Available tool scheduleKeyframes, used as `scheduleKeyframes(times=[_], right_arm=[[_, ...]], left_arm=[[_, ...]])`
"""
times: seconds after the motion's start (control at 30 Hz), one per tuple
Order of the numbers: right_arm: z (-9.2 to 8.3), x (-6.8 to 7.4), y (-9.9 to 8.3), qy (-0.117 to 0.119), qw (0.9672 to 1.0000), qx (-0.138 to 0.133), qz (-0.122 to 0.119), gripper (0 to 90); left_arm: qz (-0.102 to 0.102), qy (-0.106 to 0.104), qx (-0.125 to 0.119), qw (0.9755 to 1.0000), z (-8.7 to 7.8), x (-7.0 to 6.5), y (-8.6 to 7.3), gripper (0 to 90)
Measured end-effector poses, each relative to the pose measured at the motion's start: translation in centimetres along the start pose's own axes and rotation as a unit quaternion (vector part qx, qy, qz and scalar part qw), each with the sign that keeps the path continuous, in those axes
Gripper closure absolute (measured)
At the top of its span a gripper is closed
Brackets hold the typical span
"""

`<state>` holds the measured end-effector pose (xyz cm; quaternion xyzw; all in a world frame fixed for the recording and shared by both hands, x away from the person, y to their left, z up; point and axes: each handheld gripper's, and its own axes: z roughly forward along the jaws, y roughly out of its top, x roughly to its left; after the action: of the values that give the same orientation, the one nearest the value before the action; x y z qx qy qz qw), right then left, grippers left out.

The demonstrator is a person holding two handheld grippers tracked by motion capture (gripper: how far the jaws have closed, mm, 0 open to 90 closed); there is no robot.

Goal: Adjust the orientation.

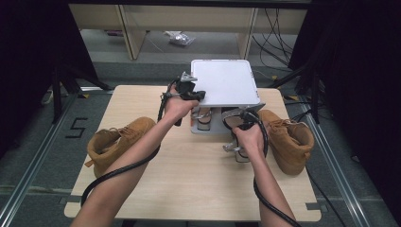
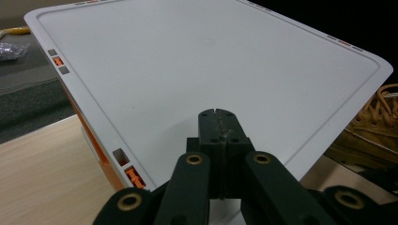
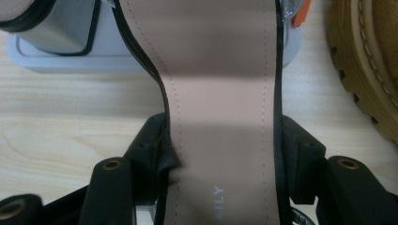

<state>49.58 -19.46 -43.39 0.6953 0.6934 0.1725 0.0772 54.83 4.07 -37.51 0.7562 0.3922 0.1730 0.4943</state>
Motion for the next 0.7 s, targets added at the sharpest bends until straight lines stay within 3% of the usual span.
scheduleKeyframes(times=[0.1,0.13,0.17,0.2,0.23,0.33,0.43,0.47,0.5,0.53,0.67,0.7], right_arm=[[0.4,0.6,0.2,0.001,0.9997,0.002,0.025,43.8],[0.6,0.3,0.3,-0.006,1.0,-0.006,0.0,43.8],[0.7,0.5,0.4,-0.01,0.9999,-0.003,0.004,43.8],[0.8,1.0,0.5,-0.01,0.9993,0.008,0.035,43.8],[1.0,0.6,0.5,-0.012,0.9999,-0.003,0.006,43.8],[1.5,0.5,0.8,-0.018,0.9995,-0.021,-0.017,43.7],[1.8,1.0,1.1,-0.023,0.9995,-0.02,0.004,43.7],[2.0,1.0,1.1,-0.023,0.9995,-0.023,-0.002,43.7],[2.0,0.9,1.1,-0.009,0.9998,-0.016,-0.004,43.7],[2.3,1.2,1.1,-0.023,0.9996,-0.014,0.005,43.7],[3.0,1.1,1.1,-0.024,0.9996,-0.014,0.001,43.7],[3.2,0.9,1.0,-0.032,0.9993,-0.012,-0.015,43.7]], left_arm=[[0.0,-0.001,0.001,1.0,0.0,0.0,0.0,89.8],[0.0,-0.001,0.001,1.0,0.0,0.0,0.0,89.8],[0.0,0.0,0.001,1.0,0.0,0.0,0.0,89.8],[0.0,0.0,0.002,1.0,0.0,0.0,0.0,89.8],[0.0,0.0,0.001,1.0,0.0,0.0,0.0,89.8],[-0.001,0.0,0.001,1.0,0.0,0.0,0.0,89.8],[0.004,0.0,0.007,1.0,-0.1,0.1,0.1,89.8],[0.004,0.0,0.007,1.0,-0.1,0.1,0.1,89.8],[0.0,-0.001,0.003,1.0,0.0,0.0,0.1,89.8],[0.004,-0.001,0.007,1.0,-0.1,0.1,0.1,89.8],[-0.001,0.0,0.002,1.0,0.0,0.0,0.0,89.8],[0.0,0.0,0.002,1.0,0.0,0.0,0.1,89.8]])
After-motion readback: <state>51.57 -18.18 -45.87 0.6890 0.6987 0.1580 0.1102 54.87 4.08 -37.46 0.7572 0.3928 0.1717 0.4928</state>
